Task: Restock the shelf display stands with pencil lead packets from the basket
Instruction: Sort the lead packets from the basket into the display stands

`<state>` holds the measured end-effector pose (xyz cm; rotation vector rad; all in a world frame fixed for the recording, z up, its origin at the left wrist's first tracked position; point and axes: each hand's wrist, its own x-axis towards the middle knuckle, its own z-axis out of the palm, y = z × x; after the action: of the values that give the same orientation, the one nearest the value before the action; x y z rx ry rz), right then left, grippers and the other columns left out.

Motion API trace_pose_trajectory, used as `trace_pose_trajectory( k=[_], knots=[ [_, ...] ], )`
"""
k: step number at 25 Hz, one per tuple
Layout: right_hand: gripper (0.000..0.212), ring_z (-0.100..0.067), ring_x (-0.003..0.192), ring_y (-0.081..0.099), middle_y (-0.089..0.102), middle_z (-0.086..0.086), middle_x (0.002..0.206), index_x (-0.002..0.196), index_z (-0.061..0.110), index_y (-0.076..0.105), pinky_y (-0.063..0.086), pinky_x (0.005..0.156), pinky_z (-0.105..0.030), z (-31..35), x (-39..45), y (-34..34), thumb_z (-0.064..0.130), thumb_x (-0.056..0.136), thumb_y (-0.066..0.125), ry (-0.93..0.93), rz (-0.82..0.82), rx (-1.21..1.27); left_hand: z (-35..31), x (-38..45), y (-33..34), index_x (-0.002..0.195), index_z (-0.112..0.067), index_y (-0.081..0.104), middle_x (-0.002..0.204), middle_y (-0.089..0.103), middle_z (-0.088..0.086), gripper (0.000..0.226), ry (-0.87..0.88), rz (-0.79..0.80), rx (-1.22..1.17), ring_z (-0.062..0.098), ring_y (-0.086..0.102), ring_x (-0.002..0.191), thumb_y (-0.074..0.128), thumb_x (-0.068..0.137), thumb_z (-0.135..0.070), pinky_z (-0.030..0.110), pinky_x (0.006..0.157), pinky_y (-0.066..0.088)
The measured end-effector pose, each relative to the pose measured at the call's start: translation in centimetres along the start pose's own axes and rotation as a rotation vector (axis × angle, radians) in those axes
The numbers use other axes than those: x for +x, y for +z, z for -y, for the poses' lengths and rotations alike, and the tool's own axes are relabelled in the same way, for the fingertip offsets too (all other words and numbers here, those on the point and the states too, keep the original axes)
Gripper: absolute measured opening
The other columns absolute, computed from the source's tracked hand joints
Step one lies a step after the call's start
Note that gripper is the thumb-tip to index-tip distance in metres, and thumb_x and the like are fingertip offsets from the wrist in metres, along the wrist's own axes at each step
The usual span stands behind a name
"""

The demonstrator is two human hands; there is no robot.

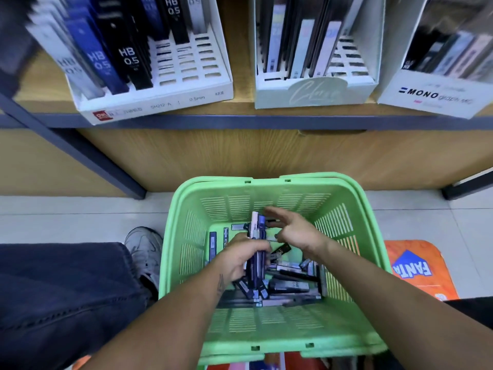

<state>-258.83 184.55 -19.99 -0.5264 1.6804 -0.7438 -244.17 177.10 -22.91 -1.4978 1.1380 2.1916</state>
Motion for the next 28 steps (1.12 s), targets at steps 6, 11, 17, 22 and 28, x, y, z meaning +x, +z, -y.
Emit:
trace_pose_trajectory(
  k=[6, 11, 17, 22, 28],
  knots=[
    [0.066, -0.015, 0.120, 0.057, 0.060, -0.004, 0.141, 0.142, 0.020, 0.056, 0.049, 0.102, -0.028, 2.3, -2.3, 0.9, -0.016, 0.087, 0.048, -0.036, 0.048, -0.213, -0.2, -1.8, 1.0, 0.119, 0.001, 0.058, 0.093, 0.072, 0.017, 0.060, 0.009, 0.089, -0.037, 0.028, 0.070, 0.084, 0.085, 0.067, -0.010, 0.045, 0.081, 0.058],
    [0.083, -0.025, 0.129, 0.057, 0.052, -0.001, 0.148, 0.149, 0.024, 0.049, 0.055, 0.095, -0.041, 3.6, -3.1, 0.3, -0.019, 0.079, 0.043, -0.058, 0.121, -0.381, -0.8, -2.8, 1.8, 0.096, 0.006, 0.063, 0.067, 0.065, 0.015, 0.013, 0.003, 0.085, -0.171, 0.026, 0.066, 0.059, 0.066, 0.084, 0.002, 0.036, 0.057, 0.058],
    [0.074, -0.029, 0.106, 0.071, 0.061, -0.011, 0.135, 0.153, 0.019, 0.034, 0.061, 0.084, -0.048, 5.9, -4.9, -1.9, 0.003, 0.089, 0.067, 0.040, 0.150, -0.085, -3.6, -3.2, 2.4, 0.101, 0.004, 0.065, 0.060, 0.066, 0.013, 0.020, 0.044, -0.114, -0.267, 0.023, 0.064, 0.047, 0.072, 0.084, -0.005, 0.030, 0.044, 0.052],
    [0.070, -0.029, 0.084, 0.076, 0.068, -0.016, 0.118, 0.134, 0.005, 0.049, 0.064, 0.077, -0.042, 8.2, -8.6, -0.7, 0.024, 0.078, 0.087, 0.131, 0.300, -0.333, -5.3, -4.3, 3.8, 0.089, 0.002, 0.064, 0.081, 0.065, 0.016, 0.011, 0.059, -0.165, -0.367, 0.029, 0.064, 0.073, 0.065, 0.091, -0.009, 0.041, 0.072, 0.059],
    [0.061, -0.045, 0.104, 0.069, 0.069, -0.032, 0.097, 0.137, -0.012, 0.037, 0.057, 0.095, -0.045, 7.4, -11.2, -0.5, -0.025, 0.083, 0.063, 0.184, 0.307, -0.061, -5.7, -6.0, 3.9, 0.090, -0.001, 0.059, 0.077, 0.060, 0.017, 0.013, 0.150, -0.162, -0.500, 0.032, 0.063, 0.076, 0.070, 0.084, -0.006, 0.045, 0.067, 0.059]
  ],
)
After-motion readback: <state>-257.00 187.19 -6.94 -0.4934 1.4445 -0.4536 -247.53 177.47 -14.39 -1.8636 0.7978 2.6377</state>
